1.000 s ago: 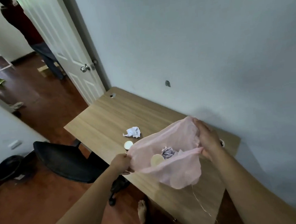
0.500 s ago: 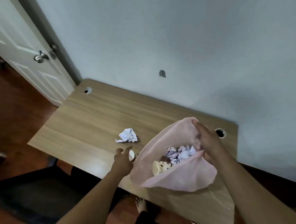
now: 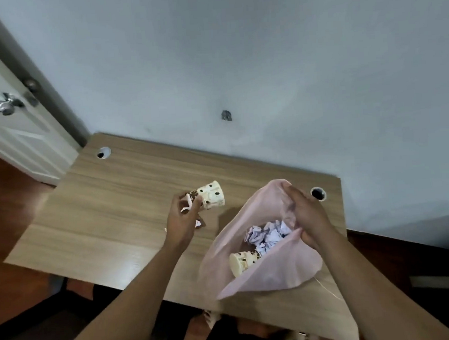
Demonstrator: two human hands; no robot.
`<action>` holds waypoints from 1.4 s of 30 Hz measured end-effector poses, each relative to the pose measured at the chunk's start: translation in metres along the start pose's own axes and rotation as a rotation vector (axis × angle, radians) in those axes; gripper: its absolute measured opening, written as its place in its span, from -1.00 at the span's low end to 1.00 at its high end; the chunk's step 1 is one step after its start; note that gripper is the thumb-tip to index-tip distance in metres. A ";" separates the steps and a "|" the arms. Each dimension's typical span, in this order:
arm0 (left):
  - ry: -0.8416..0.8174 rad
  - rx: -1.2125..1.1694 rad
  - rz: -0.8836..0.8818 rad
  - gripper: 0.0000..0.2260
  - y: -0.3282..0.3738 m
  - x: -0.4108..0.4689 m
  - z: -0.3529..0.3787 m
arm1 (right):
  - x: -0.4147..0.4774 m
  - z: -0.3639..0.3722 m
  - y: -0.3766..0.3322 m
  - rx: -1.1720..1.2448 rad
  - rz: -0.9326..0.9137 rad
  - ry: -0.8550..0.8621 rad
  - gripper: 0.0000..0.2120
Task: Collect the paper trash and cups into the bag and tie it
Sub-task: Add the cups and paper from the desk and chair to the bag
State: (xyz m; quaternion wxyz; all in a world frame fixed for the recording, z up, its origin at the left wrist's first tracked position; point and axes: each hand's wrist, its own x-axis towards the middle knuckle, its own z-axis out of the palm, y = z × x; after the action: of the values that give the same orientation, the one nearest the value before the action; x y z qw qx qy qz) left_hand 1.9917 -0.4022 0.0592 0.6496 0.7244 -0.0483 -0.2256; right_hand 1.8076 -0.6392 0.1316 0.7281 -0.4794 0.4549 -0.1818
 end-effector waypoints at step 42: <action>-0.497 1.192 -0.111 -0.05 -0.127 0.082 -0.059 | -0.003 0.052 0.004 0.026 0.021 -0.050 -0.75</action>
State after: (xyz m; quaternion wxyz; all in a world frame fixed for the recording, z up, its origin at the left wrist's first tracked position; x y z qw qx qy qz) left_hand 2.0599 -0.3582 -0.0820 0.0930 0.8884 -0.2767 -0.3543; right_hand 1.8485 -0.6078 0.1360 0.7472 -0.4695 0.4393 -0.1681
